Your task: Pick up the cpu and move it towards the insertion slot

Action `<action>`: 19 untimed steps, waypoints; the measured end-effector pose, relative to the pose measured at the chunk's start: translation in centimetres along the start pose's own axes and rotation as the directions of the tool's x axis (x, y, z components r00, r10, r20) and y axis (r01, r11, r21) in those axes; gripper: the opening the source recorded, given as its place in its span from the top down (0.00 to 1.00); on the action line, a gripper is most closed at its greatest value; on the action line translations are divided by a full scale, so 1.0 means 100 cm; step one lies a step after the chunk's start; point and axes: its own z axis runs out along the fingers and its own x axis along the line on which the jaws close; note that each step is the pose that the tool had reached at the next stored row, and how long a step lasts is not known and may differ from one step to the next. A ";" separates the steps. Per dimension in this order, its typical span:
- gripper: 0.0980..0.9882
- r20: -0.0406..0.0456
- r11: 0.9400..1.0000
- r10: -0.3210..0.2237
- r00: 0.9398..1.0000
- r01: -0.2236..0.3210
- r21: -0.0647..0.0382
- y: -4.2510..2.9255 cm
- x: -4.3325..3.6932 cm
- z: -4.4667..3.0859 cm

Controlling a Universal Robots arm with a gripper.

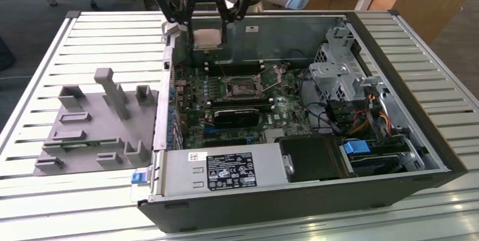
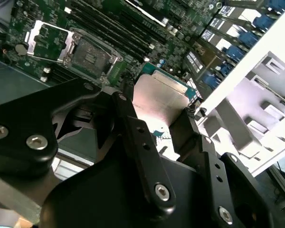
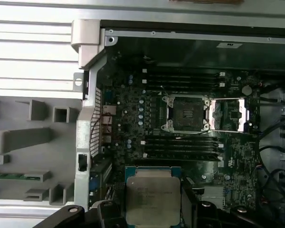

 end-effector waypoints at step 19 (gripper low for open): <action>0.50 -0.001 1.000 0.000 1.000 0.000 0.000 0.0014 -0.0681 0.0021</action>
